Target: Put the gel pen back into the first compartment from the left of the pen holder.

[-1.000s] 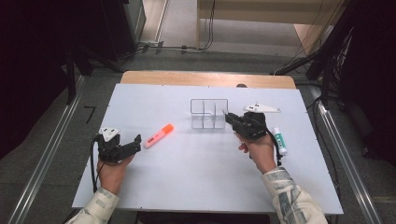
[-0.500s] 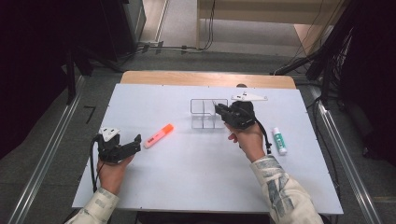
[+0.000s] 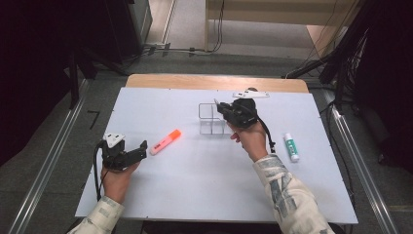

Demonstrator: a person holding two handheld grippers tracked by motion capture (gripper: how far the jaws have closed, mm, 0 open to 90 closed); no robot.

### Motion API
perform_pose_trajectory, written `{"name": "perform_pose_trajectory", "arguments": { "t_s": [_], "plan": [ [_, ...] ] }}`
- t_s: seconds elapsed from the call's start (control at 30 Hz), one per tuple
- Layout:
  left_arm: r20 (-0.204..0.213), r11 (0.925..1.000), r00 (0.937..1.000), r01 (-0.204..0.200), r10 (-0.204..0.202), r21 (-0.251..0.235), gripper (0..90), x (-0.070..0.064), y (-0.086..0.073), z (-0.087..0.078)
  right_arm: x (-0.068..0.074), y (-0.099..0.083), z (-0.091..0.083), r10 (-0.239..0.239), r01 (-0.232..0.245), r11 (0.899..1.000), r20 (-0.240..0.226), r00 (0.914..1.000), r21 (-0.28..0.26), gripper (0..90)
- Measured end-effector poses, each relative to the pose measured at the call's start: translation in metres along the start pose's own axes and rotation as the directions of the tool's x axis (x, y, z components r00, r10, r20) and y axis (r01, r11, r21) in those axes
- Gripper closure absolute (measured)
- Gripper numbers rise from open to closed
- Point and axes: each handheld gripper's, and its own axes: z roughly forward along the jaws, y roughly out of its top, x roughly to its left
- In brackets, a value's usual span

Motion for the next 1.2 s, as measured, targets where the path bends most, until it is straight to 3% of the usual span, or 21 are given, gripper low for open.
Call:
{"name": "perform_pose_trajectory", "arguments": {
  "t_s": [1.2],
  "plan": [
    [0.006, 1.0000, 1.0000, 0.000, 0.000, 0.000, 15.3, 0.002, 0.001, 0.000, 0.013, 0.042, 0.048, 0.007, -0.007, 1.000, 0.014, 0.9999, 0.000, 78.8]
  ]
}}
